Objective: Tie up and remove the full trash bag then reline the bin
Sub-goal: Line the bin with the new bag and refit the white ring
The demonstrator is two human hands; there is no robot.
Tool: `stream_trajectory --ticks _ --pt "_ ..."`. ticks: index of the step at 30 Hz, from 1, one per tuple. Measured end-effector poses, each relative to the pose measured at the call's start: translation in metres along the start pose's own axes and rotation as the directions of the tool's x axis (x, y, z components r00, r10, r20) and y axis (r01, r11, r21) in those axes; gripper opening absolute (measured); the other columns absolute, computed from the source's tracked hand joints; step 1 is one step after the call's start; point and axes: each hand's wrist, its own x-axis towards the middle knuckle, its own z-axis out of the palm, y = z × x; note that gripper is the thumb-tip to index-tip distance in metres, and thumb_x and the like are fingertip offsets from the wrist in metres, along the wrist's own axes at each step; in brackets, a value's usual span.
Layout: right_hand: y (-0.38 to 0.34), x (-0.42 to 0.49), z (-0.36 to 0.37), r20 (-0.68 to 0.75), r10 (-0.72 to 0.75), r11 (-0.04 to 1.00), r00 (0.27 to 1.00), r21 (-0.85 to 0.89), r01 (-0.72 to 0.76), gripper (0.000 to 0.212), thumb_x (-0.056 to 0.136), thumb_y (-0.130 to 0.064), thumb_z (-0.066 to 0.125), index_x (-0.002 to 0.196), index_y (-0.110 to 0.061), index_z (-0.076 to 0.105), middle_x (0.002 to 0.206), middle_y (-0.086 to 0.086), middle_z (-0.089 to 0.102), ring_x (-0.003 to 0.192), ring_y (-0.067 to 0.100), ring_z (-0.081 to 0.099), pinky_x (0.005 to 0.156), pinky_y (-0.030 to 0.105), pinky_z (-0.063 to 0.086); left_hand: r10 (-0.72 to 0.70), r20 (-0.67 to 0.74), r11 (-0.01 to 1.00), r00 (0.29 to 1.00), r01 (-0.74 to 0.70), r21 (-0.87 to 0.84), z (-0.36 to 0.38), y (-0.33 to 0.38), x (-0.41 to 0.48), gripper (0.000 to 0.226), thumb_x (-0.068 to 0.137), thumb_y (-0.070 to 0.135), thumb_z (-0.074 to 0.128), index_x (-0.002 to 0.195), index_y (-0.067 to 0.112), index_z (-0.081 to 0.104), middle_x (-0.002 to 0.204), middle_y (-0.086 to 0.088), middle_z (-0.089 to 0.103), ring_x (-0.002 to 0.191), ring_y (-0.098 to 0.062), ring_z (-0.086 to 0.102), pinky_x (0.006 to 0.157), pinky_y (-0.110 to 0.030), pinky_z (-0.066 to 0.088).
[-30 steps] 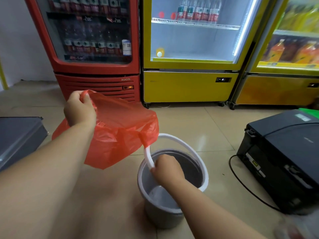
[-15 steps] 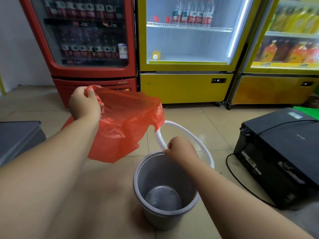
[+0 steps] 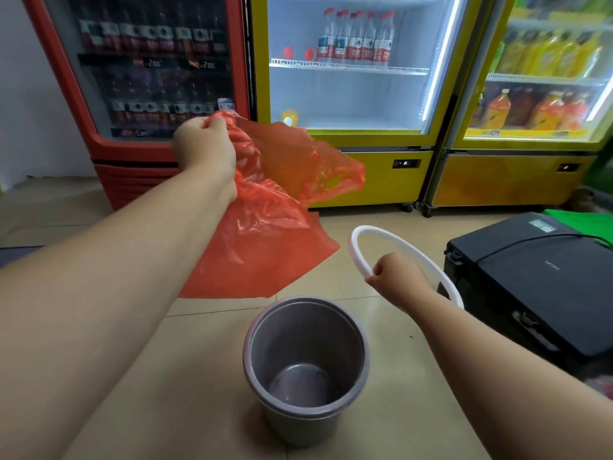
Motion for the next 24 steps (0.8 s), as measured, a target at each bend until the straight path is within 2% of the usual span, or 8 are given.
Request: stream_trajectory --ticks 5,9,11,13,16,20,24 --pt "0.027 -0.005 -0.003 0.003 0.039 0.999 0.999 -0.035 -0.039 0.026 0.088 -0.029 0.059 0.091 -0.005 0.067 0.084 0.010 0.070 0.078 0.025 0.065 0.060 0.030 0.047 -0.127 0.012 0.985 0.992 0.127 -0.116 0.013 -0.006 -0.011 0.027 0.093 0.015 0.042 0.083 0.015 0.068 0.052 -0.001 0.060 0.038 -0.010 0.056 0.048 -0.025 0.052" --pt "0.043 -0.010 0.003 0.026 0.069 0.996 0.997 -0.064 -0.067 0.027 0.089 -0.028 0.057 0.092 -0.003 0.067 0.079 0.008 0.067 0.071 0.023 0.060 0.056 0.028 0.043 -0.212 0.042 0.966 0.976 0.216 -0.139 0.016 -0.026 -0.025 0.033 0.093 0.013 0.040 0.070 0.019 0.063 0.046 0.003 0.058 0.034 -0.008 0.054 0.048 -0.022 0.048" --pt "0.049 -0.013 0.008 0.044 0.076 0.995 0.996 -0.065 -0.073 0.028 0.090 -0.029 0.057 0.092 -0.003 0.067 0.080 0.010 0.067 0.073 0.024 0.060 0.059 0.029 0.043 -0.256 0.069 0.952 0.964 0.264 -0.157 0.018 -0.036 -0.034 0.032 0.093 0.013 0.042 0.069 0.019 0.063 0.040 0.005 0.057 0.033 -0.007 0.055 0.047 -0.021 0.048" --pt "0.053 -0.016 0.013 0.058 0.088 0.994 0.994 -0.063 -0.085 0.029 0.091 -0.028 0.056 0.091 -0.001 0.067 0.076 0.009 0.062 0.070 0.024 0.057 0.057 0.028 0.042 -0.290 0.112 0.936 0.950 0.306 -0.176 0.021 -0.042 -0.045 0.029 0.093 0.013 0.044 0.072 0.020 0.063 0.049 0.002 0.059 0.033 -0.007 0.055 0.047 -0.020 0.048" --pt "0.059 -0.017 0.021 0.066 0.105 0.993 0.992 -0.068 -0.101 0.029 0.091 -0.028 0.055 0.086 -0.001 0.066 0.072 0.008 0.060 0.070 0.026 0.060 0.060 0.029 0.045 -0.295 0.151 0.924 0.943 0.322 -0.205 0.027 -0.050 -0.059 0.023 0.094 0.017 0.046 0.078 0.019 0.062 0.058 0.000 0.060 0.034 -0.006 0.057 0.047 -0.020 0.050" --pt "0.070 -0.023 0.035 0.081 0.115 0.988 0.990 -0.111 -0.106 0.028 0.093 -0.029 0.053 0.089 -0.004 0.065 0.072 0.005 0.057 0.066 0.022 0.053 0.057 0.028 0.039 -0.285 0.222 0.895 0.933 0.342 -0.288 0.027 -0.073 -0.069 0.024 0.096 0.019 0.046 0.078 0.018 0.062 0.045 0.005 0.062 0.037 -0.006 0.058 0.044 -0.018 0.049" --pt "0.087 -0.029 0.058 0.093 0.149 0.986 0.984 -0.089 -0.141 0.021 0.093 -0.027 0.052 0.088 -0.009 0.061 0.078 0.004 0.057 0.069 0.022 0.051 0.051 0.026 0.033 -0.291 0.281 0.886 0.915 0.368 -0.281 0.019 -0.110 -0.078 0.024 0.097 0.019 0.046 0.078 0.018 0.061 0.049 0.004 0.063 0.039 -0.006 0.059 0.045 -0.017 0.049"
